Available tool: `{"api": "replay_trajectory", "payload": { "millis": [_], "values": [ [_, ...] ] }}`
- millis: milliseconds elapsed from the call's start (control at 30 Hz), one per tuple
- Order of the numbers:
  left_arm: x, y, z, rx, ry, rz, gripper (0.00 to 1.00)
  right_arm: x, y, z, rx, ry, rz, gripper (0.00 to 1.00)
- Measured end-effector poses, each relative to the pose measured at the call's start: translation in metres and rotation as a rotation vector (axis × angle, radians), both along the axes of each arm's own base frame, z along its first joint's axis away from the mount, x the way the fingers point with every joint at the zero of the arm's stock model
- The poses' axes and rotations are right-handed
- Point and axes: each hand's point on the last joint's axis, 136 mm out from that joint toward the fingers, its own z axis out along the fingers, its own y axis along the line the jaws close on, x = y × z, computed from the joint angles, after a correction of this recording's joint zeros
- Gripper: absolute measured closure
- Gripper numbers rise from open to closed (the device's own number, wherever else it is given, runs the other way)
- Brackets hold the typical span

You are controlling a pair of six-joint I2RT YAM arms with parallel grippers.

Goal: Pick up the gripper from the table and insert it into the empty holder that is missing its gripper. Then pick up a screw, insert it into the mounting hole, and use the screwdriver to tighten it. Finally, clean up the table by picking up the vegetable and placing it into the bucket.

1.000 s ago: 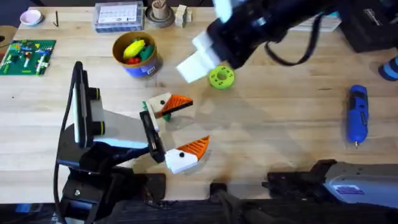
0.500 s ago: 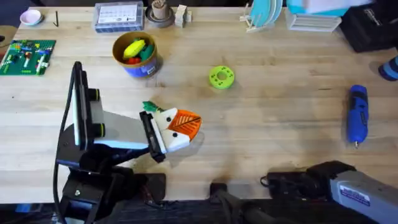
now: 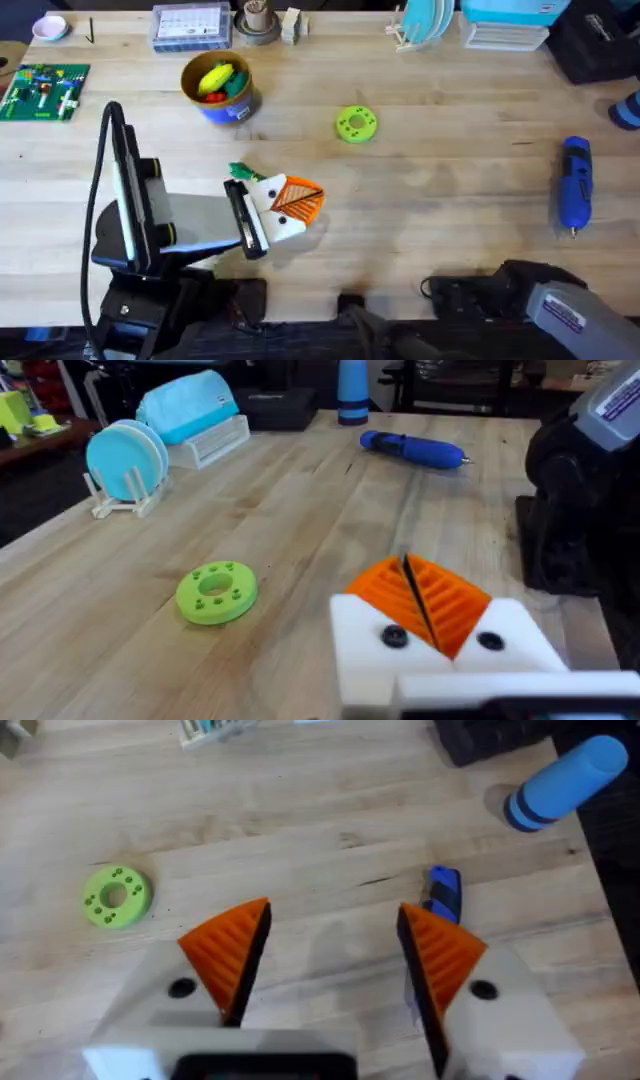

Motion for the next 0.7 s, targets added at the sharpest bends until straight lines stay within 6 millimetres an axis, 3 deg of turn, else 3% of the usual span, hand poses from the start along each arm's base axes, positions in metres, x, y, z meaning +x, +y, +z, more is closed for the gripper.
{"api": "replay_trajectory", "payload": {
  "millis": [100, 133, 333, 567, 700],
  "values": [
    [0.0, 0.0, 0.0, 0.002, -0.006, 0.0, 0.997, -0.005, -0.009, -0.013, 0.009, 0.042, -0.045, 0.159],
    [0.0, 0.0, 0.0, 0.003, -0.008, 0.0, 0.997, -0.009, -0.022, -0.038, 0.02, 0.118, -0.108, 0.159],
    [0.0, 0.0, 0.0, 0.004, -0.01, -0.001, 0.997, -0.014, -0.063, -0.089, 0.034, 0.297, -0.274, 0.156],
    [0.0, 0.0, 0.0, 0.004, -0.011, -0.001, 0.997, -0.002, -0.118, -0.106, 0.015, 0.327, -0.435, 0.156],
    [0.0, 0.0, 0.0, 0.004, -0.01, -0.001, 0.997, -0.001, -0.13, -0.122, 0.013, 0.402, -0.442, 0.157]
  ]
}}
